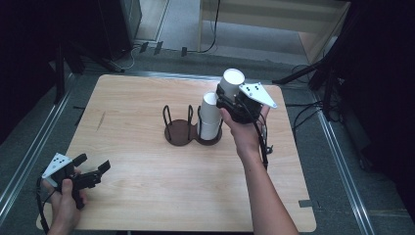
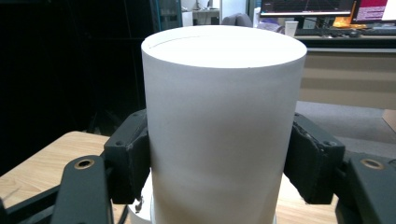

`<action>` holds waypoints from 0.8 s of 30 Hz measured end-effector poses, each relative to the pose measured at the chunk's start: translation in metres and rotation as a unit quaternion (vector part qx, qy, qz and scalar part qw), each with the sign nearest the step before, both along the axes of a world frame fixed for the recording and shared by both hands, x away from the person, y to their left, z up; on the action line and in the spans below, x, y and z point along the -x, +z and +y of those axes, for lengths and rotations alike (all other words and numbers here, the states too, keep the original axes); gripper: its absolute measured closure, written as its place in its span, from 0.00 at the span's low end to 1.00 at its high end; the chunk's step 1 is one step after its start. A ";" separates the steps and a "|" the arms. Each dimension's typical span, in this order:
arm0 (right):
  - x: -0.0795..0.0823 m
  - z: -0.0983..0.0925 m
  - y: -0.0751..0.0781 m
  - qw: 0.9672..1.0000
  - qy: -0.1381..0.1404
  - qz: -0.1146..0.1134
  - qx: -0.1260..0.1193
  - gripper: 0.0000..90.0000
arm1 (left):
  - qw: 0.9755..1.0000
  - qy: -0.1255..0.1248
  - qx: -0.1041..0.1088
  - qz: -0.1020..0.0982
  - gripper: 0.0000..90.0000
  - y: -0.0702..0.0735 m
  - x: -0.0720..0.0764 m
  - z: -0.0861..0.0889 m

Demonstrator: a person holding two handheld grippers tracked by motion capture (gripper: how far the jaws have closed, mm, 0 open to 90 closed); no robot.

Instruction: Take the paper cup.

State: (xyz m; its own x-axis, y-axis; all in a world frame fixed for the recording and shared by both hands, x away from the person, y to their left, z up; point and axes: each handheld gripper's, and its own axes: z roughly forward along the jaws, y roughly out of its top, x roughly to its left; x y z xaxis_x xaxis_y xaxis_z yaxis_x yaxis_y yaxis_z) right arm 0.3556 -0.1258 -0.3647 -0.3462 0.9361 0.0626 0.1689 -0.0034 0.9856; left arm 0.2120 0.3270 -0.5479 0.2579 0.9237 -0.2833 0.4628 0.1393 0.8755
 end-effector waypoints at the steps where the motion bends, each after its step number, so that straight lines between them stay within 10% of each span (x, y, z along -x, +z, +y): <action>1: 0.001 -0.002 -0.001 1.000 -0.001 0.000 0.000 0.35 | 1.000 -0.001 0.001 0.001 0.00 0.000 0.000 0.000; 13: 0.017 -0.042 -0.022 1.000 -0.024 0.014 -0.003 0.35 | 1.000 -0.008 0.010 -0.003 0.00 -0.001 -0.001 0.001; 24: 0.047 -0.060 -0.056 0.999 -0.042 0.024 0.022 0.34 | 0.999 0.040 0.014 -0.034 0.00 0.000 -0.004 0.007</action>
State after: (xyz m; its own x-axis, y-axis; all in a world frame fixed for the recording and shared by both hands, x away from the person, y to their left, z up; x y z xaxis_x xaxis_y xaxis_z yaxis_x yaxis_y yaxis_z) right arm 0.3087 -0.1856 -0.4205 -0.2638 0.9640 0.0347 0.2173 0.0243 0.9758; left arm 0.2157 0.3341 -0.5475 0.2023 0.9344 -0.2931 0.3885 0.1981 0.8999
